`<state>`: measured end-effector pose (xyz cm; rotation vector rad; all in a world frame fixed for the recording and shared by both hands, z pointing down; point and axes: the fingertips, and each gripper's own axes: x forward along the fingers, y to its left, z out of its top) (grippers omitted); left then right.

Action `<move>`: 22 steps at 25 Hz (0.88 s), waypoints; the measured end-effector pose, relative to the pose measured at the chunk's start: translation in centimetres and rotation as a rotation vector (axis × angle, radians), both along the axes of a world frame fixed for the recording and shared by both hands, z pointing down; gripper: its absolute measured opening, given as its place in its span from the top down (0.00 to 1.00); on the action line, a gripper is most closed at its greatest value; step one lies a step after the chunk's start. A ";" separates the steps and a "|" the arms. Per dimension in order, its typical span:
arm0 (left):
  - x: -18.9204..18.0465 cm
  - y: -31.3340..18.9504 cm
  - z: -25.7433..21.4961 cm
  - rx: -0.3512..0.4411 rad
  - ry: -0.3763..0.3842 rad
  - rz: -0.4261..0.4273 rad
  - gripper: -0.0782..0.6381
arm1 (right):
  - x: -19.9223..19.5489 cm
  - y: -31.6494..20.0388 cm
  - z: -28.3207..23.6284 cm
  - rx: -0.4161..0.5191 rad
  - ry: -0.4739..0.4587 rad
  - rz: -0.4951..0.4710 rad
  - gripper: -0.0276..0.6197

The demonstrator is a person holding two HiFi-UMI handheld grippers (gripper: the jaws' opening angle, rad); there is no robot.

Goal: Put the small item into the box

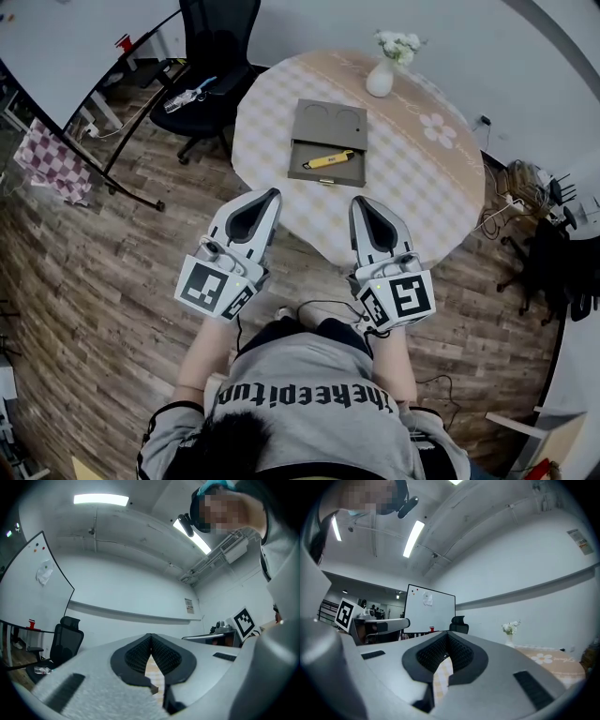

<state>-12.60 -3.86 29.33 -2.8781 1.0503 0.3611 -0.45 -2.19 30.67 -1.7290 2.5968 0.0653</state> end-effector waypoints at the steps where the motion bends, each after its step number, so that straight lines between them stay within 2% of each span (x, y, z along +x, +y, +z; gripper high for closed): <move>1: 0.0 0.1 0.0 -0.002 0.003 -0.006 0.87 | 0.0 0.0 0.0 0.000 0.000 -0.005 0.95; 9: 0.8 1.0 -0.4 -0.021 0.041 -0.064 0.87 | 1.8 1.5 -0.3 -0.015 0.004 -0.023 0.95; 22: 3.3 4.8 -0.7 -0.022 0.035 -0.113 0.87 | 3.7 4.8 -0.6 -0.012 0.004 -0.085 0.95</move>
